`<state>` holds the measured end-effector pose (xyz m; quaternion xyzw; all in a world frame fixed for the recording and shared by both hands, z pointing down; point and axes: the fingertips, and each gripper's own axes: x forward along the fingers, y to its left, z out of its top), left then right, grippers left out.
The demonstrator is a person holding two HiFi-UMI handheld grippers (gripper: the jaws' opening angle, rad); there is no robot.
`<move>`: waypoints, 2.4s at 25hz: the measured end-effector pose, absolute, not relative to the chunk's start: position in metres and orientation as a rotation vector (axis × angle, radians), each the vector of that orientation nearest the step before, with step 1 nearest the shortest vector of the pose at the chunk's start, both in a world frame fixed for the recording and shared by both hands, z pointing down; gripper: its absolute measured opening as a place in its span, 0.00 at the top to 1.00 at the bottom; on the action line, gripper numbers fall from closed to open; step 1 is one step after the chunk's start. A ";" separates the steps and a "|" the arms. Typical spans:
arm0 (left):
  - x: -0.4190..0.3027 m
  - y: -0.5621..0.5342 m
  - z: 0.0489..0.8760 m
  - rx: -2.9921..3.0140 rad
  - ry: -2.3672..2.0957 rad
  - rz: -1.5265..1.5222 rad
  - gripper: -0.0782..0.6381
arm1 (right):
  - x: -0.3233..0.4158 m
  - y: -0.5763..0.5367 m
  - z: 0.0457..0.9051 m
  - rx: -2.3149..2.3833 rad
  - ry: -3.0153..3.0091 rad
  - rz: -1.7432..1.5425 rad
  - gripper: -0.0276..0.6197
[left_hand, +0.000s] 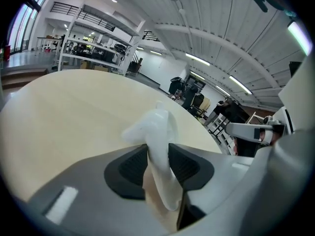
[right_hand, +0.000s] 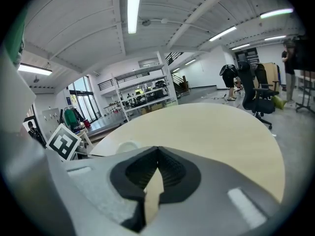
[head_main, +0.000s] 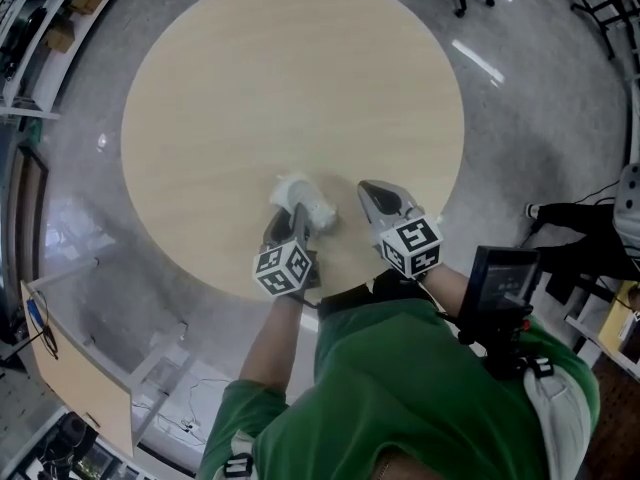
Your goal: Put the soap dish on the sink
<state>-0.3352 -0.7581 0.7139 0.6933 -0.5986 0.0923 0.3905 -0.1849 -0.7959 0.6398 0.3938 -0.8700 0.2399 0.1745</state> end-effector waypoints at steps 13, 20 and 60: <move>-0.344 -0.752 0.744 1.710 -1.523 0.370 0.65 | -0.180 -0.796 0.642 1.127 -2.460 0.671 0.95; -0.345 -0.754 0.749 1.762 -1.538 0.448 0.63 | -0.178 -0.793 0.643 1.120 -2.460 0.662 0.95; -0.314 -0.628 0.508 2.027 -2.290 0.204 0.88 | -0.176 -0.701 0.503 0.912 -2.872 0.409 0.95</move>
